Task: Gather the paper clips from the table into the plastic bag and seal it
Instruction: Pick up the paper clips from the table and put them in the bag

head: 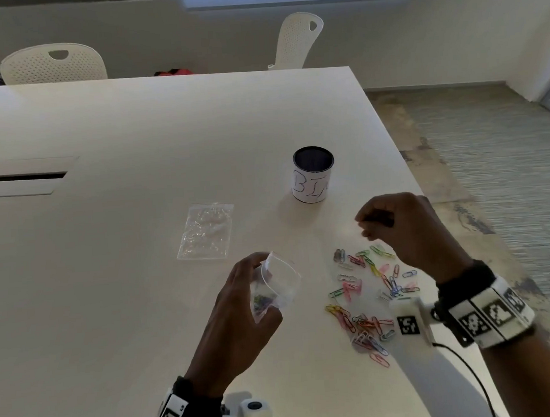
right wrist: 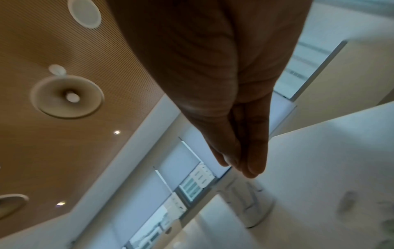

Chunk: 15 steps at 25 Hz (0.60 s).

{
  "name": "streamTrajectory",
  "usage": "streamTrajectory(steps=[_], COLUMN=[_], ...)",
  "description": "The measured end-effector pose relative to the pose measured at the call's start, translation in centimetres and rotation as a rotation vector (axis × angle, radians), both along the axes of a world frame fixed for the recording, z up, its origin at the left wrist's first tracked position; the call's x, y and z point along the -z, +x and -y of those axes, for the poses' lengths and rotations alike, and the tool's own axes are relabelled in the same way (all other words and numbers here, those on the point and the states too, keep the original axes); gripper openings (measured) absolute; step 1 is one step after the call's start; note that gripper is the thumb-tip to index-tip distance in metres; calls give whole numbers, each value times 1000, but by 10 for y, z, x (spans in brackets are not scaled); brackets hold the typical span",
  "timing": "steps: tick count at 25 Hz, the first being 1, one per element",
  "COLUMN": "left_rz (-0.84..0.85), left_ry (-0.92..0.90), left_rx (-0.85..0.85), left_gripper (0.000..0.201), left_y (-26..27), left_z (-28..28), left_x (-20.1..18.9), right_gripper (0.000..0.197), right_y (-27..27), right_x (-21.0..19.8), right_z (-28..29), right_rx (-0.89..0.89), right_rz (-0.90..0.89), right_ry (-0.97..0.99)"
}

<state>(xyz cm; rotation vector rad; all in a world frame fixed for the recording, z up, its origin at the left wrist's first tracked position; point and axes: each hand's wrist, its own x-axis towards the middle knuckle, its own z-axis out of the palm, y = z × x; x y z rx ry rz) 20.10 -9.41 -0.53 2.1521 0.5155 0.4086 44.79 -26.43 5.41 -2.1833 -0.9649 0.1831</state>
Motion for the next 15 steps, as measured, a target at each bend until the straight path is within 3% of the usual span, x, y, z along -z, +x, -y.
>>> streamTrajectory(steps=[4, 7, 15], left_rz=[3, -8, -17], left_ry=[-11, 0, -1], left_rx=[14, 11, 5], left_gripper=[72, 74, 75], left_y=[4, 5, 5], left_z=[0, 0, -6], left_x=[1, 4, 8], right_gripper=[15, 28, 35], right_y=[47, 60, 30], right_x=[37, 58, 59], right_z=[9, 8, -1], right_rx=[67, 59, -102], right_rz=[64, 75, 123], right_ry=[-194, -369, -582])
